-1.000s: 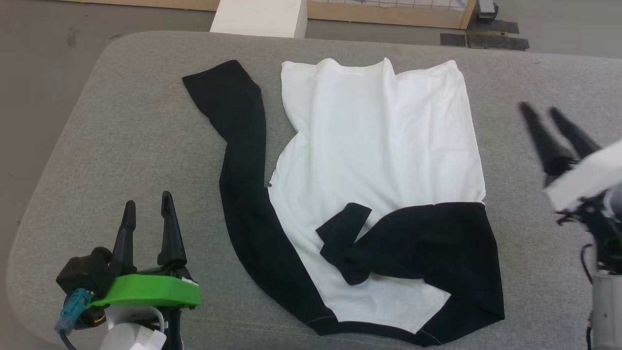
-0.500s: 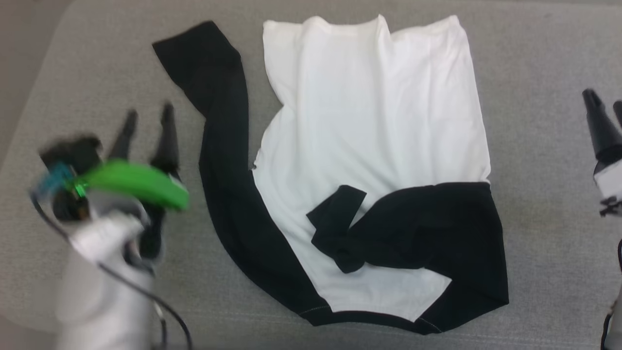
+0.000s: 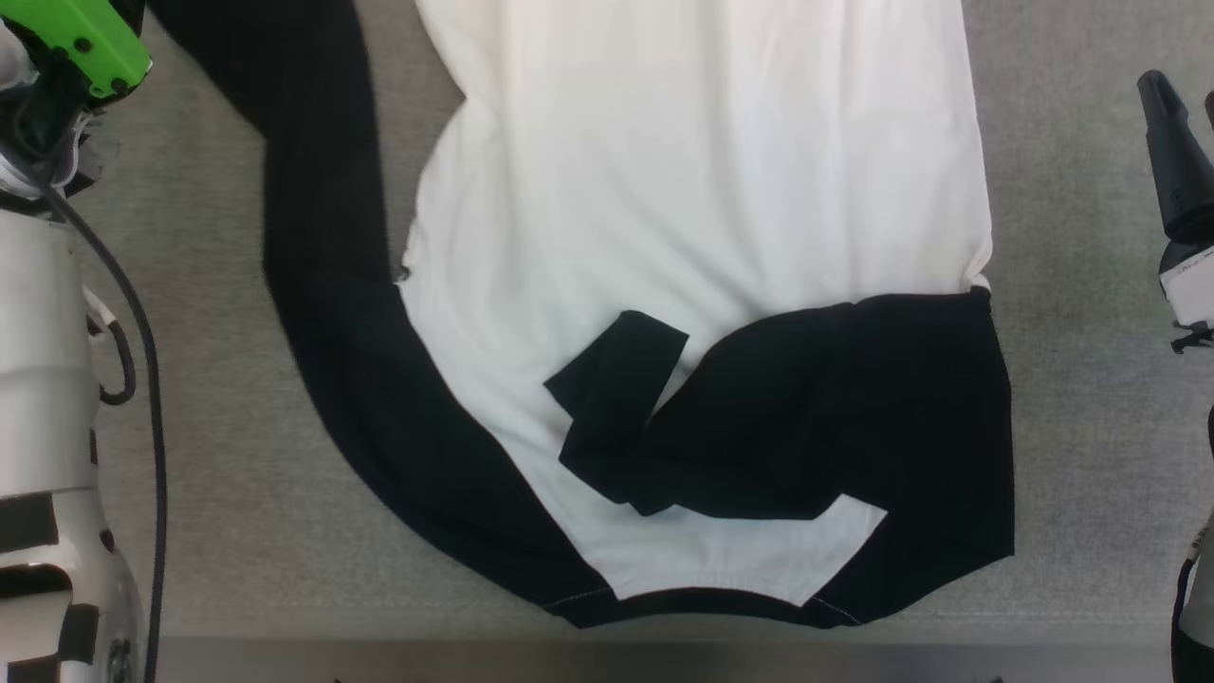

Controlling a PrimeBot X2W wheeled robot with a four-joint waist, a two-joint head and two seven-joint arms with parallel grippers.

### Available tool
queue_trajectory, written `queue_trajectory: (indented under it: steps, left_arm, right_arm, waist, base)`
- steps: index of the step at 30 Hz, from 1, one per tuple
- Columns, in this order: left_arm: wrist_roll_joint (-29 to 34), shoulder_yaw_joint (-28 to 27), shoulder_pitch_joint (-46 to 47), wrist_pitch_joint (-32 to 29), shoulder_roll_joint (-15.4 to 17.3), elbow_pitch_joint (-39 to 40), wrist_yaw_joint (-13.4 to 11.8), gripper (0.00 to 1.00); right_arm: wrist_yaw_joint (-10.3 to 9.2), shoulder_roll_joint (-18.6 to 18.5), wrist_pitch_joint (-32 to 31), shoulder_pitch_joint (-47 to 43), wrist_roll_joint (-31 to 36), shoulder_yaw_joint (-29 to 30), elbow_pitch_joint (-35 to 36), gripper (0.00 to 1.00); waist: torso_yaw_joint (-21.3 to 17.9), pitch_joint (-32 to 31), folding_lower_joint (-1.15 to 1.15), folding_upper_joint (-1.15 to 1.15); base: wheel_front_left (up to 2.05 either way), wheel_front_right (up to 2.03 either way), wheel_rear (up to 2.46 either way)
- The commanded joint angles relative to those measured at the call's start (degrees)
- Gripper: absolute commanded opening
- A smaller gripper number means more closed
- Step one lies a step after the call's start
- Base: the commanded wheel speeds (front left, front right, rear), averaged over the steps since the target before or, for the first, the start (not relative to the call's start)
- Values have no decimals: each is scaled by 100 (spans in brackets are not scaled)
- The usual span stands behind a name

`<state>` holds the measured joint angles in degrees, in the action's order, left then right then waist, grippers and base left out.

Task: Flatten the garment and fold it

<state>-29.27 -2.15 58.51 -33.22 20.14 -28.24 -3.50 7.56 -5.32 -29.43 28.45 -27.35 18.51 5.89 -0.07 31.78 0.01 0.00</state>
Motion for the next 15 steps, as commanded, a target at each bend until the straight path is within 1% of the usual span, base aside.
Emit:
queue_trajectory:
  steps: [1,5,9,10,11,12,13,15]
  left_arm:
    - [203,191,125,-553,149,-135,-201,100]
    - [346,347,24,-1120,228,-212,-455,100]
    - [461,551,-215,-1646,287,-174,-563,100]
    - [412,543,-272,-1736,255,-153,-577,100]
    - [295,486,-327,-1765,178,-88,-580,73]
    - [233,451,-362,-1708,129,-14,-569,32]
    - [203,449,-414,-1645,106,53,-528,0]
    - [-44,250,-465,-1394,-41,186,-486,0]
  right_arm:
    - [-8,-48,73,72,-78,-26,71,100]
    - [-8,-69,88,70,-89,-14,102,100]
    - [-8,-84,62,96,-81,2,170,100]
    - [-8,-83,55,101,-87,5,190,100]
    - [-8,-84,45,104,-91,20,215,100]
    - [-8,-87,38,104,-93,40,232,100]
    - [-8,-91,31,100,-92,67,246,100]
    - [-8,-100,21,84,-73,116,248,100]
  waist:
    - [-336,664,-1,0]
    - [-338,704,-1,0]
    - [-297,717,-1,0]
    - [-287,717,-1,0]
    - [-270,720,-1,0]
    - [-250,718,-1,0]
    - [-228,708,-1,0]
    - [-188,669,-1,0]
  base:
    - [0,0,0]
    - [0,0,0]
    - [0,0,0]
    - [0,0,0]
    - [0,0,0]
    - [0,0,0]
    - [0,0,0]
    - [0,0,0]
